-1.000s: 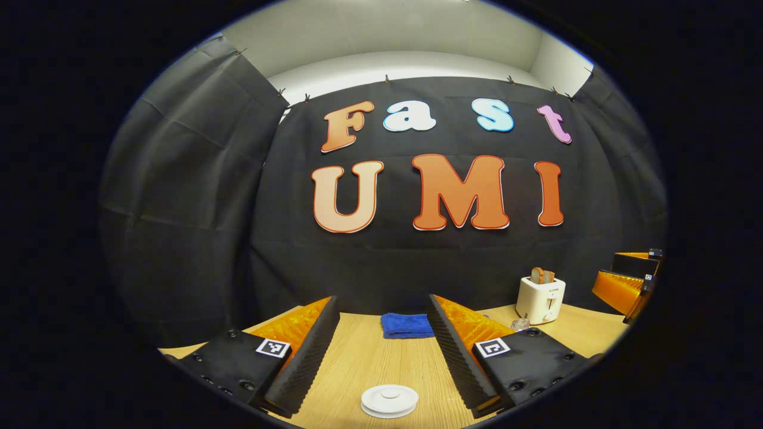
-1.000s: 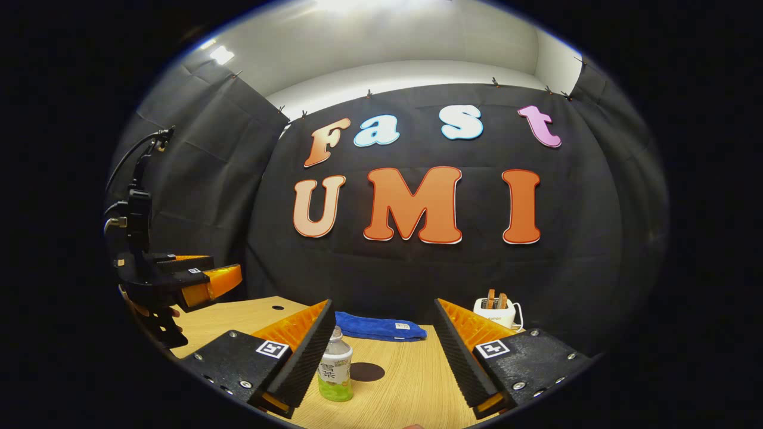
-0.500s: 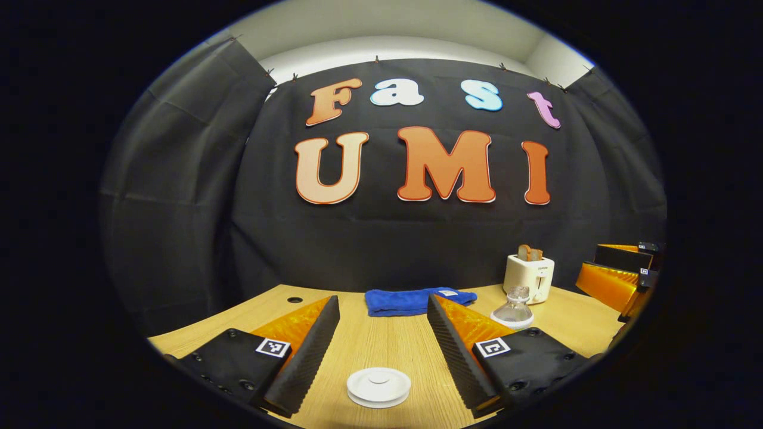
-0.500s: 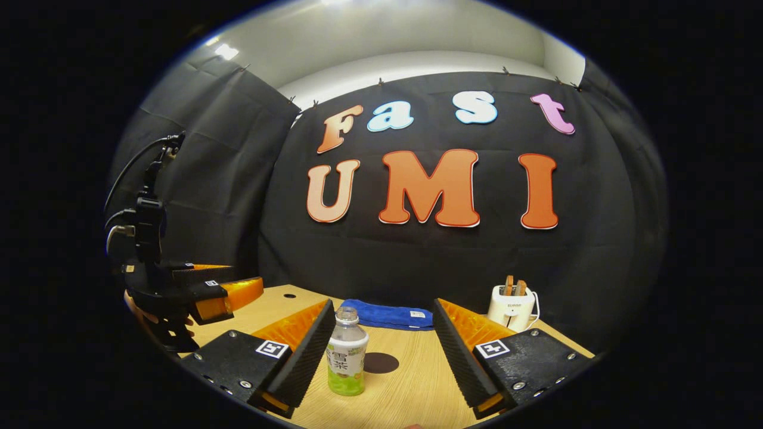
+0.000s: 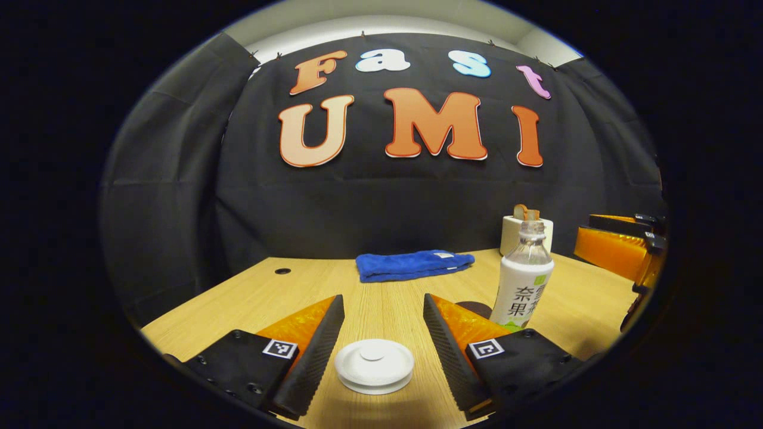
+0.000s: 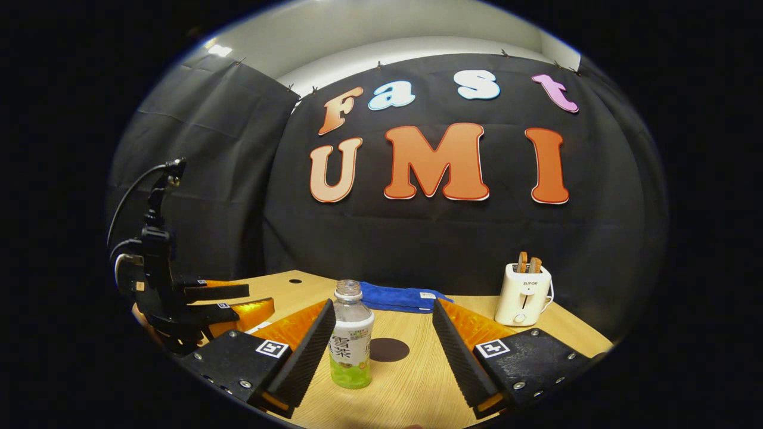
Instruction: Open the teacup lid with one hand, grasp the water bottle and pour water into the teacup with the other hand; after pouring, place the water bottle on the coaster and then close the teacup lid.
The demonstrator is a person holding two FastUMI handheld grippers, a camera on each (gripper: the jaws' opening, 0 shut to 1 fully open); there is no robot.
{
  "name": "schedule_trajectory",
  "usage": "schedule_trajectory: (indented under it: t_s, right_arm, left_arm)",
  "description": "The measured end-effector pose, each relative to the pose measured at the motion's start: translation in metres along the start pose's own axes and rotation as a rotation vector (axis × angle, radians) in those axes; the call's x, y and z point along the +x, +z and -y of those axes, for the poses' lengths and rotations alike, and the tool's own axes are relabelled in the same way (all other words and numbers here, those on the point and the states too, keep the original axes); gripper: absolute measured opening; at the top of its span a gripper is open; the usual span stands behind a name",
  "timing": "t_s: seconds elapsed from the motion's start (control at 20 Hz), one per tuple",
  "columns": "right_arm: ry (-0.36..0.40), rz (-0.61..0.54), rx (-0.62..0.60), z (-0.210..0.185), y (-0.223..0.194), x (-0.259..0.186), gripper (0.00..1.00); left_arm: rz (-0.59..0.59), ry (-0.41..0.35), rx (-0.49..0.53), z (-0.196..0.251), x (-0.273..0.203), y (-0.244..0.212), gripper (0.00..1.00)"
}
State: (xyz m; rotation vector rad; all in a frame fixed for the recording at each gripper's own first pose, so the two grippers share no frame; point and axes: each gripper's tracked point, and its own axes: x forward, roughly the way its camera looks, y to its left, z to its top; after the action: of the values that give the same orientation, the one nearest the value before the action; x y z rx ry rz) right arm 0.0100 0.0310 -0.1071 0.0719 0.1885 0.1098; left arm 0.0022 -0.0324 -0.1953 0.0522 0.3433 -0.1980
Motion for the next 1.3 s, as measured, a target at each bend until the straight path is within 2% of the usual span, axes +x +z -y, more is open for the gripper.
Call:
schedule_trajectory:
  t_s: [0.05, 0.1, 0.15, 0.35, 0.5, 0.6, 0.7, 0.75, 0.8, 0.9, 1.05, 1.1, 1.15, 1.3]
  right_arm:
    - [0.006, -0.004, -0.002, -0.002, -0.003, 0.001, 0.98]
    - [0.009, -0.009, -0.006, -0.002, -0.006, 0.003, 0.98]
    - [0.013, -0.013, -0.01, -0.003, -0.008, 0.005, 0.98]
    - [0.028, -0.037, -0.03, -0.009, -0.021, 0.012, 0.98]
    - [0.035, -0.054, -0.03, -0.011, -0.027, 0.017, 0.98]
    - [0.041, -0.067, -0.024, -0.013, -0.031, 0.022, 0.98]
    - [0.046, -0.072, -0.019, -0.015, -0.033, 0.023, 0.98]
    - [0.048, -0.073, -0.02, -0.015, -0.034, 0.023, 0.98]
    - [0.048, -0.076, -0.022, -0.015, -0.035, 0.025, 0.98]
    - [0.05, -0.081, -0.027, -0.017, -0.037, 0.024, 0.99]
    - [0.057, -0.089, -0.031, -0.019, -0.041, 0.026, 0.98]
    - [0.06, -0.095, -0.029, -0.02, -0.042, 0.027, 0.98]
    - [0.065, -0.1, -0.025, -0.021, -0.044, 0.027, 0.98]
    - [0.087, -0.119, -0.01, -0.031, -0.05, 0.029, 0.99]
  left_arm:
    - [-0.017, -0.005, 0.002, 0.0, 0.005, -0.008, 0.89]
    - [-0.038, -0.006, 0.0, 0.0, 0.009, -0.015, 0.81]
    - [-0.059, -0.006, 0.001, -0.003, 0.01, -0.023, 0.77]
    - [-0.132, 0.009, -0.009, -0.011, 0.021, -0.054, 0.77]
    - [-0.15, 0.011, 0.018, -0.012, 0.025, -0.062, 0.65]
    - [-0.162, 0.019, 0.044, -0.013, 0.024, -0.067, 0.67]
    - [-0.158, 0.022, 0.073, -0.008, 0.026, -0.065, 0.55]
    - [-0.156, 0.031, 0.086, -0.01, 0.026, -0.065, 0.57]
    - [-0.15, 0.04, 0.094, -0.012, 0.026, -0.063, 0.45]
    - [-0.149, 0.043, 0.09, -0.011, 0.027, -0.063, 0.37]
    - [-0.127, 0.05, 0.076, -0.015, 0.03, -0.055, 0.36]
    - [-0.105, 0.057, 0.072, -0.017, 0.031, -0.049, 0.33]
    - [-0.081, 0.063, 0.069, -0.019, 0.029, -0.041, 0.36]
    - [-0.023, 0.079, 0.058, -0.025, 0.023, -0.02, 0.36]
